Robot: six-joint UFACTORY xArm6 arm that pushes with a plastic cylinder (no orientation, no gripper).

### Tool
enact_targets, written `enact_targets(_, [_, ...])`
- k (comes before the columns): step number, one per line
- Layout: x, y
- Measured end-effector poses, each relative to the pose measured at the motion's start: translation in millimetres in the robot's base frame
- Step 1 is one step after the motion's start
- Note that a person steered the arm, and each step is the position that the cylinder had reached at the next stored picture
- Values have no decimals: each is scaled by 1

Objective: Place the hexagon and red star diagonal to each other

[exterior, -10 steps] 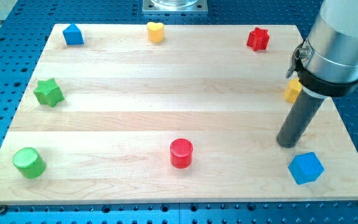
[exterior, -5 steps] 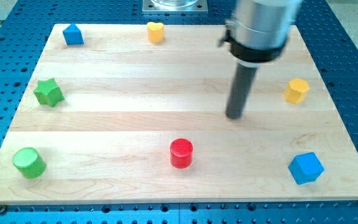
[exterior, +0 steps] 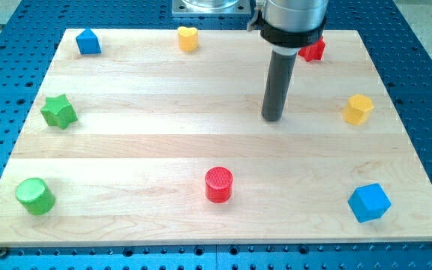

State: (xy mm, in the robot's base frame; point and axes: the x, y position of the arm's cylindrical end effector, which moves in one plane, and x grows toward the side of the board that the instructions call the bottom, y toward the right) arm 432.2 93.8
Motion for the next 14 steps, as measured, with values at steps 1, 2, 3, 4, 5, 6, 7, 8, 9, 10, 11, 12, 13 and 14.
enact_targets(1, [43, -8])
enact_targets(2, [76, 54])
enact_targets(3, [87, 125])
enact_targets(4, [76, 182])
enact_targets(5, [76, 176])
enact_targets(6, [54, 111])
enact_targets(7, [32, 43])
enact_targets(8, [27, -3])
enact_targets(9, [50, 44])
enact_targets(10, [58, 129])
enact_targets(11, [17, 176])
enact_targets(12, [-11, 188])
enact_targets(13, [-29, 72])
enact_targets(14, [17, 55])
